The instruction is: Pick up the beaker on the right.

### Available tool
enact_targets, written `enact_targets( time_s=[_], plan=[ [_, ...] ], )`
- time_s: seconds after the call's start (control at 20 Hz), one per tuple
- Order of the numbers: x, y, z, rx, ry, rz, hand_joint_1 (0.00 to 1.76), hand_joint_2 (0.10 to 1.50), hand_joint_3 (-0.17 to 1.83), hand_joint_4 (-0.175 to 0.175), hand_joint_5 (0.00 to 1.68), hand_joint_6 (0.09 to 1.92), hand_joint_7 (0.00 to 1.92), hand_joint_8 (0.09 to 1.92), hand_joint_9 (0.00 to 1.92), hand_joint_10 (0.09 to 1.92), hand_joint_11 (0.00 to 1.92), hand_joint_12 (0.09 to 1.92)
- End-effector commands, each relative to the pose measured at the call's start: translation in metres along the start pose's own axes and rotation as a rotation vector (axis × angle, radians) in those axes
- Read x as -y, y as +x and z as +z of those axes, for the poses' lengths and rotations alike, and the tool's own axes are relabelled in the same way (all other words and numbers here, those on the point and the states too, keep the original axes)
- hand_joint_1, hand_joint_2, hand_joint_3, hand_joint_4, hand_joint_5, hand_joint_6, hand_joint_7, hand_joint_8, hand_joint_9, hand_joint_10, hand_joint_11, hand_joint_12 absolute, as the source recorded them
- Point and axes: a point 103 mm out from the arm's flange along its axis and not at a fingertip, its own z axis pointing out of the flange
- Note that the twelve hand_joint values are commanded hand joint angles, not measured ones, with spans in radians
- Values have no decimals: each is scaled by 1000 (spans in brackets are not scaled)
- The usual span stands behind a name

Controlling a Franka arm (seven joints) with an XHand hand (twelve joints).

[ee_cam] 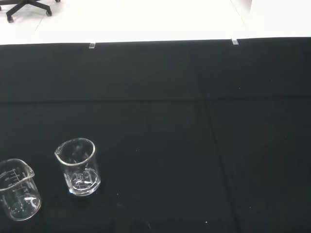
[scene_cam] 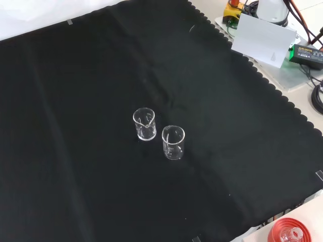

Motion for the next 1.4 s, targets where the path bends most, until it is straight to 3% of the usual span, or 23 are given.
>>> enact_targets(
  time_s=[0.05,0.2,0.3,0.35,0.6,1.0,1.3,1.35,1.4],
  plan=[
    [17,-6,-29,-27,-1,-20,382,1118,478,-28,400,396,369,399,550,225,228,981],
    [16,-13,-30,-25,11,12,216,1284,264,-42,335,92,153,423,275,406,23,982],
    [15,-19,-29,-29,13,20,204,1314,211,-43,341,87,123,450,198,543,4,981],
    [16,-3,-29,-10,8,15,202,1320,201,-44,343,87,118,456,183,573,1,981],
    [16,5,-28,-10,11,-8,204,1322,188,-45,345,87,115,465,168,610,0,979],
    [0,-47,-2,-69,44,55,363,1218,136,-56,305,87,118,492,157,651,0,976],
    [-10,-38,26,-72,48,61,387,1199,131,-58,302,87,116,502,156,662,0,979],
    [-14,-31,31,-73,47,55,389,1197,130,-59,302,87,116,503,156,663,0,980],
    [-17,-1,35,-70,45,45,391,1195,130,-59,302,87,116,504,156,664,0,980]
  ],
)
